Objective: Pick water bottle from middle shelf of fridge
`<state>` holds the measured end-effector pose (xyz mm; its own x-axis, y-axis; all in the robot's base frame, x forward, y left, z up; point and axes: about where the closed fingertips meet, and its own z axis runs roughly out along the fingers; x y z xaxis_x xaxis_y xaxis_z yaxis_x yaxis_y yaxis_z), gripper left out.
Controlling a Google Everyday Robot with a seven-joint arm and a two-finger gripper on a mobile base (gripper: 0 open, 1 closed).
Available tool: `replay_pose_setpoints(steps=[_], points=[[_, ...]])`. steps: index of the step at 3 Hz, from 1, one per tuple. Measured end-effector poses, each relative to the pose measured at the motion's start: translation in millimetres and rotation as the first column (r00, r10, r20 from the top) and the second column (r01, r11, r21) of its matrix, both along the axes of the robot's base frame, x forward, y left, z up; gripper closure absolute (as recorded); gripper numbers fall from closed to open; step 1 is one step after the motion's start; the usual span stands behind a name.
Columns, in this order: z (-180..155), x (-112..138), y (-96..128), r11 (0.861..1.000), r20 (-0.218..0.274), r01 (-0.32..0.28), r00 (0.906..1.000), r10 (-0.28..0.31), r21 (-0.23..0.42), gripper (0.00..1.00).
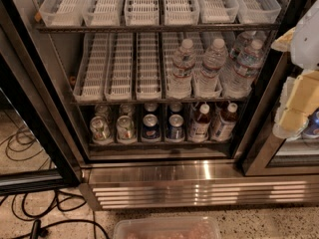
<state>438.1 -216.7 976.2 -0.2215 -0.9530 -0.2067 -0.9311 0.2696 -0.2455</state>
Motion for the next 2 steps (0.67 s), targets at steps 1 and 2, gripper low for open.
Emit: replay_pose_setpoints(steps=[1,2], points=[[0.0,0.0,0.0,1.000,0.000,0.000,1.0000,0.000,0.000,0.00],[0.1,-1.7,-0.7,1.000,0.025,0.022,0.9994,-0.022,0.002,0.00]])
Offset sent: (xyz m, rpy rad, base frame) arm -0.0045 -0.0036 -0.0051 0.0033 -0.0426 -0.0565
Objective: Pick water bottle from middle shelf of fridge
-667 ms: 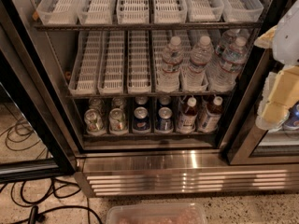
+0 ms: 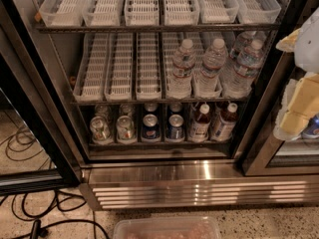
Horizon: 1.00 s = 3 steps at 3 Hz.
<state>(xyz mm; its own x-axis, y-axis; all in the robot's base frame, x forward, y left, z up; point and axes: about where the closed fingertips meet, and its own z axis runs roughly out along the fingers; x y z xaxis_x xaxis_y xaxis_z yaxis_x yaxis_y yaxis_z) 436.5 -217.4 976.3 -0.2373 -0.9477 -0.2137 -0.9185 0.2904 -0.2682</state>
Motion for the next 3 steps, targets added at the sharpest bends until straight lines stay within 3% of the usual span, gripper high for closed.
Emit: replay_pose_setpoints(steps=[1,2,3], points=[[-22,-13,-3,0.992,0.012,0.086,0.9961,-0.088,0.091,0.00],[-52,-22,2,0.960,0.037,0.146,0.9866,-0.159,0.238,0.00],[-58,3,8,0.927,0.126,0.142,0.9724,-0.196,0.346,0.00]])
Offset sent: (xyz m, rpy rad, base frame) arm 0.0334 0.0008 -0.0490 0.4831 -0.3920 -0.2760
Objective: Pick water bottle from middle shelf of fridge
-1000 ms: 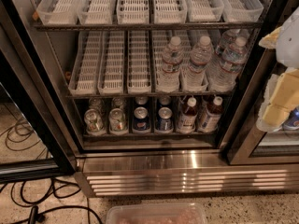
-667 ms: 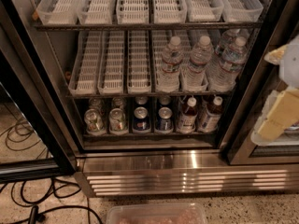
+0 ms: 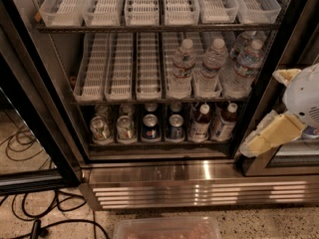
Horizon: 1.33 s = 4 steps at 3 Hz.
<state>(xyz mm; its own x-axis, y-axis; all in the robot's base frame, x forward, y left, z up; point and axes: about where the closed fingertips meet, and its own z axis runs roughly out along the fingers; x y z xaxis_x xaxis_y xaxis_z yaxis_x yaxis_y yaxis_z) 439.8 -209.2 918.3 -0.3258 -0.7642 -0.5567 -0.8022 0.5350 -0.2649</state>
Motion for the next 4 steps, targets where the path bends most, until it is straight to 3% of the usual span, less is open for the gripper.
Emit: replay_pose_setpoints(steps=[1,2,3,4], points=[[9,12,0,1.000,0.054,0.019,0.9983,-0.020,0.011,0.00],[3,12,1,0.999,0.065,0.041,0.9970,-0.042,0.028,0.00],[-22,11,2,0.991,0.089,0.097,0.9905,-0.105,0.092,0.00],[-40,25,7,0.976,0.157,0.145,0.9727,-0.171,0.164,0.00]])
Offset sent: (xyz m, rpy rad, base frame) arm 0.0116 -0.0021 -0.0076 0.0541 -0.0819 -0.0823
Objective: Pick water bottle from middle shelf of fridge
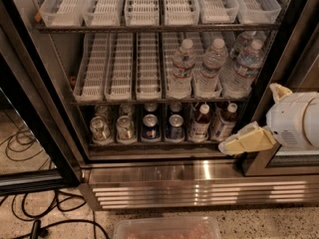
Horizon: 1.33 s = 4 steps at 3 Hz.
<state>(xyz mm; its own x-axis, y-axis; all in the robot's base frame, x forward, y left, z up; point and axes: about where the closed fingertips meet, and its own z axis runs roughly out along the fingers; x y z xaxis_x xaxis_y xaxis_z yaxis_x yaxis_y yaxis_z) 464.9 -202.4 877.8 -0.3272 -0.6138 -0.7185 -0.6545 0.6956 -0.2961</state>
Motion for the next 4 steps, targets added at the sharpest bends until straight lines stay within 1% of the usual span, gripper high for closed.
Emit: replay_pose_setpoints(steps=[1,2,3,4], points=[[0,24,5,0.996,0.097,0.063,0.9929,-0.069,0.060,0.00],[12,47,8,0.987,0.188,0.120,0.9724,-0.138,0.104,0.00],[23,64,0,0.972,0.254,0.192,0.9414,-0.222,0.137,0.00],[23,64,0,0.972,0.254,0.193,0.9414,-0.222,0.137,0.00]])
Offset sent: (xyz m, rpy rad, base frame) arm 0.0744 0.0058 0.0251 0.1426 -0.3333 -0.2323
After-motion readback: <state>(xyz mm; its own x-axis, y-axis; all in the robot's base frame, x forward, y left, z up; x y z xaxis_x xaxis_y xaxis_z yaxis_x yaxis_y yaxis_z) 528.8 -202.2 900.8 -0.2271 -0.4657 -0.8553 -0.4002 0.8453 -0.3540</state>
